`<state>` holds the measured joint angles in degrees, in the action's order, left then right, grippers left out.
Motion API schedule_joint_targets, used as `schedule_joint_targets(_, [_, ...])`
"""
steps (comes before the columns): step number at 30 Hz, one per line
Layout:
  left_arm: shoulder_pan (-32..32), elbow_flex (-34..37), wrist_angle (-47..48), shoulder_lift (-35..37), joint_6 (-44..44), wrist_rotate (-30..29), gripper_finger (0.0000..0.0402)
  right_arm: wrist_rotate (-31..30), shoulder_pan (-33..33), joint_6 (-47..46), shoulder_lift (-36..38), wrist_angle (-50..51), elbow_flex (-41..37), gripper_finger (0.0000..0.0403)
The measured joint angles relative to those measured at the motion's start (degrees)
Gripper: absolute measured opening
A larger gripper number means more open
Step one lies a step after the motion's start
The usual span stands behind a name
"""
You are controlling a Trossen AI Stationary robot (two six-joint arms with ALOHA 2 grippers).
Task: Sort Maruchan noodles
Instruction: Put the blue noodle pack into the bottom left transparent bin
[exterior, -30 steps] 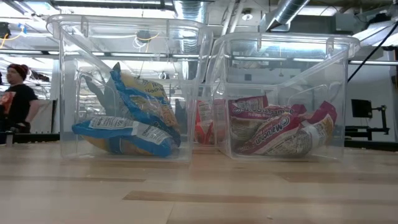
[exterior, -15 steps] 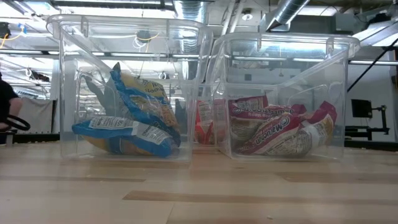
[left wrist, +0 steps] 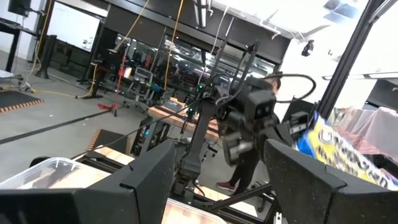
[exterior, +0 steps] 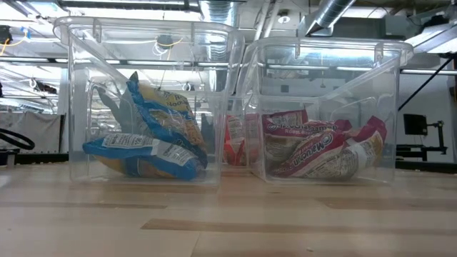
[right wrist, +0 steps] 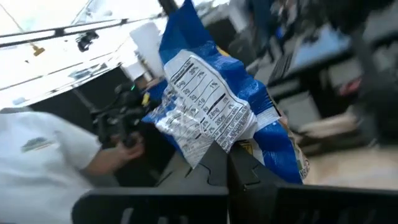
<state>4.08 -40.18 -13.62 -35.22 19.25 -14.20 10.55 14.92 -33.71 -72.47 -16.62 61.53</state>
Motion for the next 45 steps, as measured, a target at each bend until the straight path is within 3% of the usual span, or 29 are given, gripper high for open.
schedule_joint_targets(9, [0.0, 0.0, 0.0, 0.0, 0.1, 0.0, 0.0235, -10.7, -2.0, 11.9, -0.1, -0.2, 3.6, 0.0003])
schedule_joint_targets(15, [0.0, 0.0, 0.0, 0.0, 0.5, 0.0, 0.0235, -16.4, -1.2, 14.8, -5.2, 1.5, 6.0, 0.0003])
schedule_joint_targets(20, [0.0, 0.0, 0.0, 0.0, 1.1, -0.1, 0.0235, -18.1, -1.0, 15.3, -12.0, 9.5, 11.4, 0.0003])
schedule_joint_targets(24, [0.0, 0.0, 0.0, 0.0, 1.3, -0.1, 0.0235, -18.4, -1.2, 19.7, -17.0, 20.3, 20.0, 0.0003])
schedule_joint_targets(31, [0.0, 0.0, 0.0, 0.0, 1.6, -0.1, 0.0235, -27.2, -1.6, 26.0, -25.0, 44.5, 34.3, 0.0003])
schedule_joint_targets(45, [0.0, 0.0, -0.3, 0.0, 1.2, -0.2, 0.0235, -27.4, -1.9, 28.2, -31.1, 47.3, 38.1, 0.0018])
